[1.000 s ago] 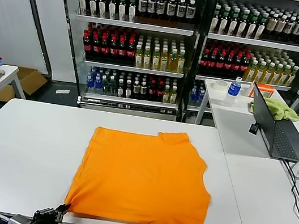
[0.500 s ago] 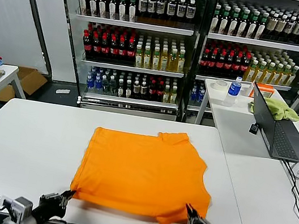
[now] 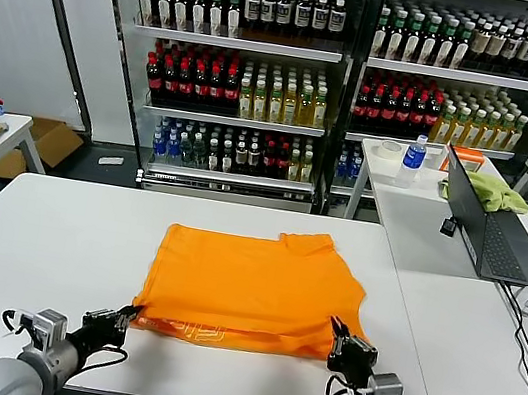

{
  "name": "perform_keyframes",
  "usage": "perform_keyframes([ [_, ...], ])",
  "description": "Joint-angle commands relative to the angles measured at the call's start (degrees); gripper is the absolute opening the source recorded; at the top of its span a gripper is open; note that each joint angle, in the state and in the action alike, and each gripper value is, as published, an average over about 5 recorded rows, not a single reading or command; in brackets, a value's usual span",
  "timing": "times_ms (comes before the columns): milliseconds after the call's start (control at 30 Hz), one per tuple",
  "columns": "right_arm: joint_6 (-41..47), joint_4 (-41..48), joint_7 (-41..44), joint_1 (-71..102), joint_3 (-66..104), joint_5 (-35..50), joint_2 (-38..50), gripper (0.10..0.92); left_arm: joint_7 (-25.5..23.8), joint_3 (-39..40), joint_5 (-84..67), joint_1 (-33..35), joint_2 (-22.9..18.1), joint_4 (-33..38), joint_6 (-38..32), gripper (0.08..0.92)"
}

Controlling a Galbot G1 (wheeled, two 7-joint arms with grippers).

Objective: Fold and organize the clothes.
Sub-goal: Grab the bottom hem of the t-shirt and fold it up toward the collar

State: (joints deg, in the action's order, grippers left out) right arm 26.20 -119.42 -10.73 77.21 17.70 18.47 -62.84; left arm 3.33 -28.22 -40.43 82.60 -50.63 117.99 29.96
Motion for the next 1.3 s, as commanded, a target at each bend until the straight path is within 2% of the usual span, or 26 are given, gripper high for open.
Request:
perform_keyframes([
  [33,0.3,3.6,0.1,-3.8,-0.8,0.2,-0.1,0.113,-1.5,1.6,-0.8,-4.7,-0.1,-3.5,-0.2,0.08],
  [433,-0.1,5.9,0.8,-4.9,-1.0,-0.2,-0.3,0.113,-3.2,3.2,0.0,-6.8,0.1,-5.8,-0.4,0.08],
  [867,-0.9,8.8,1.3,-6.2,-2.3,-0.3,-0.5,0.117,-3.0,7.2,2.6,-12.9,-0.4,-10.9,-0.6,0.08],
  [967,-0.9,8.7,1.2,-6.0,-2.5,-0.3,-1.0,0.163,-1.8,7.4,2.7,-14.5,-0.8,-13.1,-0.8,0.105],
  [1033,-0.9,8.6,1.1,-5.8,-2.3,-0.3,-1.1,0.218,-1.3,7.4,2.6,-15.0,-0.9,-13.9,-0.9,0.151],
  [1300,-1.0,3.5,0.7,-1.6,1.2,-0.2,-0.4,0.452,-1.0,4.3,1.9,-11.0,0.3,-11.3,-2.1,0.384],
])
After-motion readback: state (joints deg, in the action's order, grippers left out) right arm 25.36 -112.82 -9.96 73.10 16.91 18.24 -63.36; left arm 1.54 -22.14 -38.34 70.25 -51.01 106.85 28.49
